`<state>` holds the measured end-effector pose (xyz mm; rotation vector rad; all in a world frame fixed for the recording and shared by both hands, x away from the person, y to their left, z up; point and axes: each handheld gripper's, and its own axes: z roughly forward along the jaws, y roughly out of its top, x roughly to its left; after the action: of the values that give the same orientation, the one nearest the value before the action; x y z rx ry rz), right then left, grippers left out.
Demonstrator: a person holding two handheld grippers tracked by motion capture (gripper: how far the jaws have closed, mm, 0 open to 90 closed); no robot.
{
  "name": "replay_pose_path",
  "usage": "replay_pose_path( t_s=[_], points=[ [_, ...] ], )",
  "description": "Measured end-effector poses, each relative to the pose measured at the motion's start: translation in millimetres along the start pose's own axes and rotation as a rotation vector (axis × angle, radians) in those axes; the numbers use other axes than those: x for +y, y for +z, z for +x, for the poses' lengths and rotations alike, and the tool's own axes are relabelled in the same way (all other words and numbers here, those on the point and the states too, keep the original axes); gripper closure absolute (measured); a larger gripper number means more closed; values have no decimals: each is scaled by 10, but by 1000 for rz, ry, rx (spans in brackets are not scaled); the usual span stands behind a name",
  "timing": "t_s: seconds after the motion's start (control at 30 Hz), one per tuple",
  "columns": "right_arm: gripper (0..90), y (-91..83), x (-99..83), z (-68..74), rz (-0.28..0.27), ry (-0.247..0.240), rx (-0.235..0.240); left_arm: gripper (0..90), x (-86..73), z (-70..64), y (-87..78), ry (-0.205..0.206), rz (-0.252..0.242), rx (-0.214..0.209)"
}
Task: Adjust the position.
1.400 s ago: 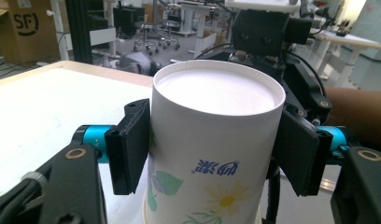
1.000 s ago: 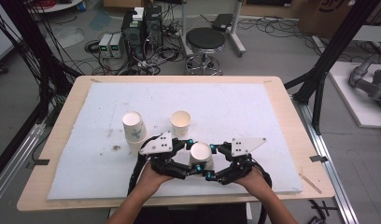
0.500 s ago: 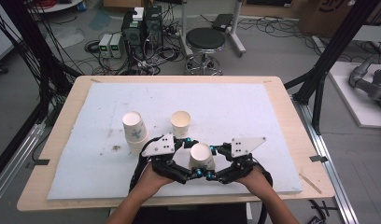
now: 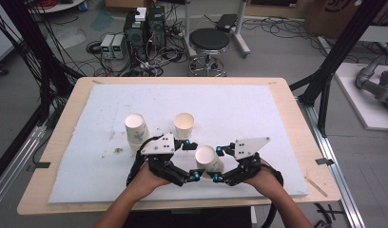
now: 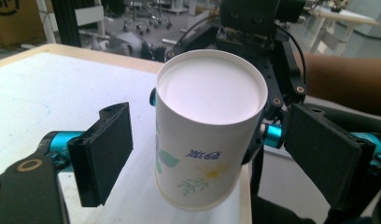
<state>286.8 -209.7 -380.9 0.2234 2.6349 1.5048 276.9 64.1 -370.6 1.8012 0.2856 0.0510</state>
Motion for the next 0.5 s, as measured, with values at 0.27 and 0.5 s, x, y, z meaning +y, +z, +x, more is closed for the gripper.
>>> replay_pose_path(
  t_s=[0.27,0.5],
  points=[
    [338,-1,52,2,108,-53,-4,155,18,15,-2,21,72,3],
    [338,7,132,6,205,-106,0,156,56,20,30,42,134,-5]
  ],
)
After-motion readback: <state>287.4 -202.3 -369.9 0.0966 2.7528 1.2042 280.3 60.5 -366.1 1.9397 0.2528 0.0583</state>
